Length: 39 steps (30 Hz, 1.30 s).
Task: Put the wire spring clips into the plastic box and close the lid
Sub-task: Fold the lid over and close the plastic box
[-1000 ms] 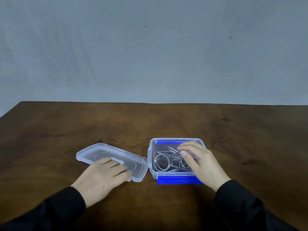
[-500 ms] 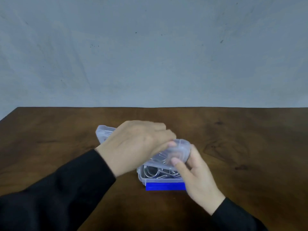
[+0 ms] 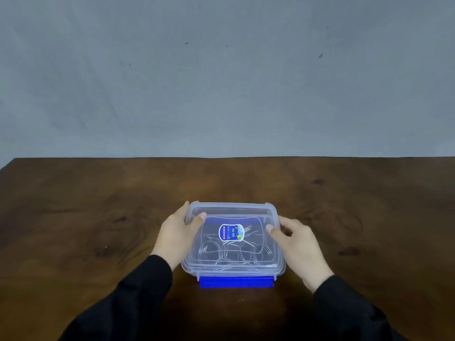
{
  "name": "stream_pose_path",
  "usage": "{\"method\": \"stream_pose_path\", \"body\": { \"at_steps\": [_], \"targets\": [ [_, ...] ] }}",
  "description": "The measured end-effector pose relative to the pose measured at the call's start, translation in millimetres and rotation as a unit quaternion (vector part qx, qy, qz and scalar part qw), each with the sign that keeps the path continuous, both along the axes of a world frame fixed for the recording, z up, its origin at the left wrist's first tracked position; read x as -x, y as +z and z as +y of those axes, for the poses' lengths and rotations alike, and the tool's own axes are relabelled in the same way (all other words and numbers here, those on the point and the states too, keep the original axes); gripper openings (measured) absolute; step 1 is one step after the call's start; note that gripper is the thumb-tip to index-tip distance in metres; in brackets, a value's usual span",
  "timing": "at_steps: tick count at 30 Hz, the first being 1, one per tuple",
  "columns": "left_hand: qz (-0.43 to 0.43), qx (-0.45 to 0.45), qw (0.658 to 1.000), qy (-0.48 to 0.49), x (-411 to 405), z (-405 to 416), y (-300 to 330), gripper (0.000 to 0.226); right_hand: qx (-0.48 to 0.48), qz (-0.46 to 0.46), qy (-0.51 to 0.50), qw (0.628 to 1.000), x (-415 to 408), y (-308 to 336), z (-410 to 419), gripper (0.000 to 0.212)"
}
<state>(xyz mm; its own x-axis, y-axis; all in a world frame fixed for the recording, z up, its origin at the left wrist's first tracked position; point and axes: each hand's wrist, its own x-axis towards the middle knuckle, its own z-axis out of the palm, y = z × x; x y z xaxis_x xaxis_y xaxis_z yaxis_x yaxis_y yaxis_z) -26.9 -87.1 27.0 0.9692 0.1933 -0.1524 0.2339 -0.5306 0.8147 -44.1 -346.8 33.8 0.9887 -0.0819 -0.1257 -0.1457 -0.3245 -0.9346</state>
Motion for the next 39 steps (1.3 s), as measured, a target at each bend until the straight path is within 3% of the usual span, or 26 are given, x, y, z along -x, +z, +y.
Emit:
{"method": "stream_pose_path", "body": {
  "at_steps": [3, 5, 8, 12, 14, 16, 17, 19, 20, 22, 24, 26, 29, 31, 34, 39],
  "targets": [
    [-0.052, -0.101, 0.994, 0.0, -3, -7, -9, 0.057, 0.113, 0.0, -0.024, 0.993, -4, -16, 0, 0.042],
    [-0.072, -0.121, 0.99, -0.014, -2, -9, -15, 0.051, 0.105, 0.009, -0.027, 0.994, -4, -21, -1, 0.046],
    [-0.004, -0.049, 0.998, -0.029, 3, -7, -20, 0.058, 0.03, 0.031, -0.006, 0.999, 1, -24, -2, 0.039],
    [0.038, 0.114, 0.992, -0.028, 15, -4, -22, 0.056, 0.024, 0.05, 0.025, 0.998, 9, -27, -3, 0.041],
    [0.049, 0.132, 0.99, -0.017, 13, -4, -20, 0.058, 0.071, 0.055, 0.035, 0.995, 5, -26, -4, 0.053],
    [-0.004, -0.049, 0.999, -0.017, 12, -4, -19, 0.062, 0.202, 0.017, 0.041, 0.978, -7, -23, -7, 0.064],
    [-0.085, -0.155, 0.984, -0.033, 15, -5, -17, 0.059, 0.262, -0.024, 0.055, 0.963, -16, -18, -7, 0.063],
    [-0.252, -0.268, 0.916, -0.159, 28, -11, -9, 0.054, 0.359, -0.099, 0.121, 0.92, -35, -8, 1, 0.055],
    [-0.283, -0.309, 0.875, -0.242, 37, -14, -9, 0.06, 0.396, -0.11, 0.164, 0.897, -46, -5, 8, 0.054],
    [-0.266, -0.387, 0.809, -0.352, 53, -18, -19, 0.081, 0.444, -0.076, 0.231, 0.862, -65, 0, 21, 0.061],
    [-0.222, -0.457, 0.771, -0.383, 62, -16, -29, 0.091, 0.466, -0.027, 0.263, 0.845, -76, 1, 32, 0.067],
    [-0.215, -0.484, 0.762, -0.372, 61, -11, -32, 0.085, 0.459, -0.02, 0.258, 0.85, -82, -3, 35, 0.069],
    [-0.253, -0.461, 0.772, -0.359, 57, -4, -28, 0.065, 0.399, -0.047, 0.227, 0.887, -83, -12, 32, 0.064],
    [-0.246, -0.45, 0.78, -0.359, 59, -5, -30, 0.072, 0.375, -0.057, 0.216, 0.9, -83, -15, 32, 0.062],
    [-0.225, -0.463, 0.77, -0.377, 65, -10, -35, 0.097, 0.393, -0.067, 0.223, 0.889, -82, -16, 34, 0.057],
    [-0.234, -0.478, 0.755, -0.384, 62, -8, -30, 0.081, 0.407, -0.095, 0.221, 0.881, -79, -14, 35, 0.055]
  ]
}}
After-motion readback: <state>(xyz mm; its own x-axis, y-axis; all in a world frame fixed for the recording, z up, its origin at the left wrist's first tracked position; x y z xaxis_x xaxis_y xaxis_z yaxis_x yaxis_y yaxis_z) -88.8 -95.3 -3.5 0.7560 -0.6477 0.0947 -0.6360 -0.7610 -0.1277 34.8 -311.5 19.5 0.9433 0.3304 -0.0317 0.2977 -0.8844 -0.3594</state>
